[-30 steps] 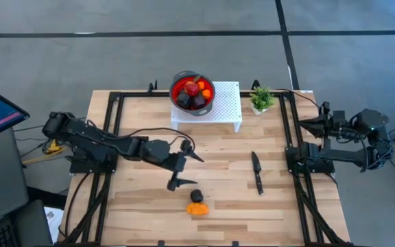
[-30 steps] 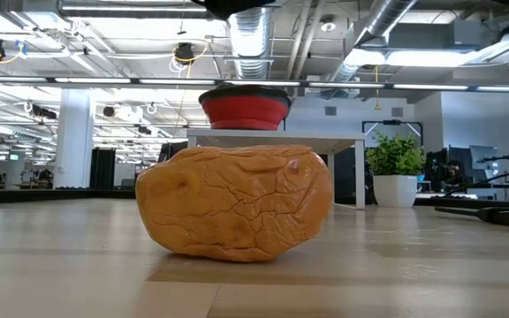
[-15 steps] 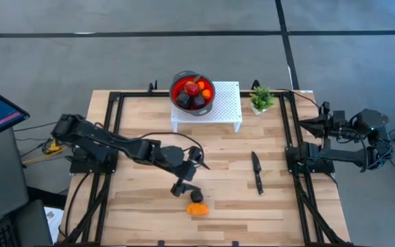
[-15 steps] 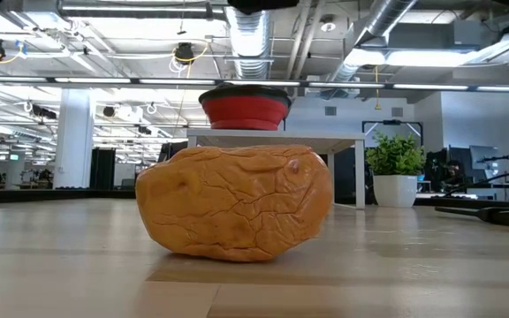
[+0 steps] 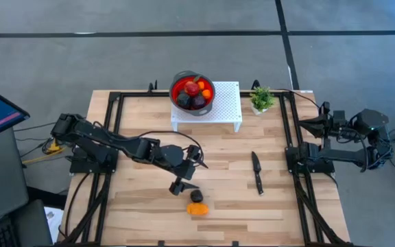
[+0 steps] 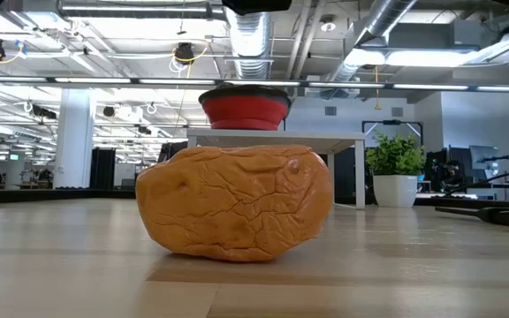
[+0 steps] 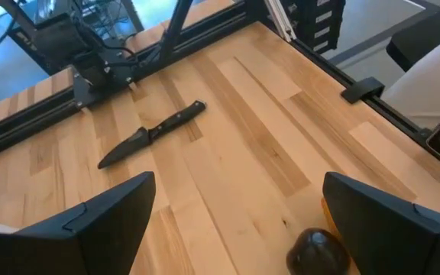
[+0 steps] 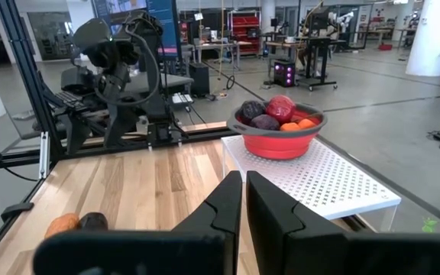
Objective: Pick & Place Fruit
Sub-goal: Put the plum into the strainer bowl on the shelf
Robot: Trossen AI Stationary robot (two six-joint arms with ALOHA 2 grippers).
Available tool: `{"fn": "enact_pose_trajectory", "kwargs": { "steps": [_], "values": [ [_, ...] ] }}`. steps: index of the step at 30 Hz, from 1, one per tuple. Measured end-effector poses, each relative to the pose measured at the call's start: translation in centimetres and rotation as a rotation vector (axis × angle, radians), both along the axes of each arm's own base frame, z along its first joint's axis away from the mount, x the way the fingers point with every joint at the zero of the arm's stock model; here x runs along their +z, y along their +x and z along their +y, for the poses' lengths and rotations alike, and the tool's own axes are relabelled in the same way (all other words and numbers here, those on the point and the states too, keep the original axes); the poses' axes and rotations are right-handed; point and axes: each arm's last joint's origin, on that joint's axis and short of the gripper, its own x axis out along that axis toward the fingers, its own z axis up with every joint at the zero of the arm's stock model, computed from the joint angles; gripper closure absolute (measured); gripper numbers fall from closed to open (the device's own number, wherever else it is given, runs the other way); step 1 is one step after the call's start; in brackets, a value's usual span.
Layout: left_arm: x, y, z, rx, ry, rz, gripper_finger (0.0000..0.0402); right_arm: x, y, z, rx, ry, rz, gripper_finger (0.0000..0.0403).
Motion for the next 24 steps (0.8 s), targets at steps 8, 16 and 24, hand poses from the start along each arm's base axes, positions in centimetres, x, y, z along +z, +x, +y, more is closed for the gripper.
{"fn": "enact_pose_trajectory", "kwargs": {
  "steps": [8,16,24],
  "values": [
    [-0.9,1.5,-1.0,-0.041,0.069,0.077,0.0027,0.0,0.0,0.0,0.000,0.000,-0.001,0.0386],
    [-2.9,3.0,-3.0,-0.152,0.202,0.165,0.0027,0.0,0.0,0.0,0.000,0.000,-0.001,0.0386],
    [-4.0,3.0,-3.8,-0.249,0.339,0.218,0.0044,0.0,0.0,0.0,0.000,0.000,0.000,0.0386]
  ]
}}
